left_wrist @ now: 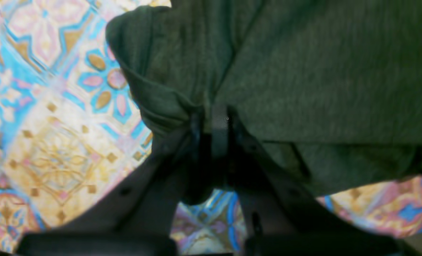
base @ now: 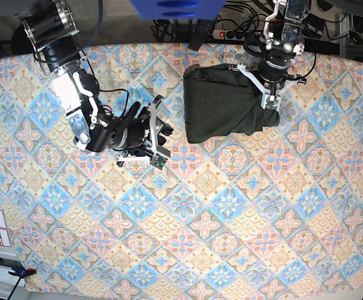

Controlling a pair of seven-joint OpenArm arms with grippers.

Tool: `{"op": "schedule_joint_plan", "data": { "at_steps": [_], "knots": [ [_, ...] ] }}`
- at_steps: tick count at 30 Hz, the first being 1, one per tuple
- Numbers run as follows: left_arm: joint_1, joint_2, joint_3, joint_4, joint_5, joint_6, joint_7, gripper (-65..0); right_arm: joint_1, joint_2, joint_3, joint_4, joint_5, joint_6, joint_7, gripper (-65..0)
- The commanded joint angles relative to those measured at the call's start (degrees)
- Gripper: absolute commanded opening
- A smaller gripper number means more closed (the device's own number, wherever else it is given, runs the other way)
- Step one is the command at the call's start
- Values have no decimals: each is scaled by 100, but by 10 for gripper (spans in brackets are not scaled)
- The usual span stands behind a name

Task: Fold the T-shirt properly
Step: 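Pull the grasped bundle edge outward with the left gripper, then release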

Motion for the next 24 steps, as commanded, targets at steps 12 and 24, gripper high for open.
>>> {"op": "schedule_joint_plan", "data": {
  "at_steps": [12, 24],
  "knots": [
    [101, -32, 59, 497, -254, 13, -36, -650, 113, 18, -6, 81, 48, 31, 92, -478],
    [593, -32, -891, 752, -1424, 13, -28, -480, 113, 10, -14, 81, 48, 31, 83, -478]
  ]
}}
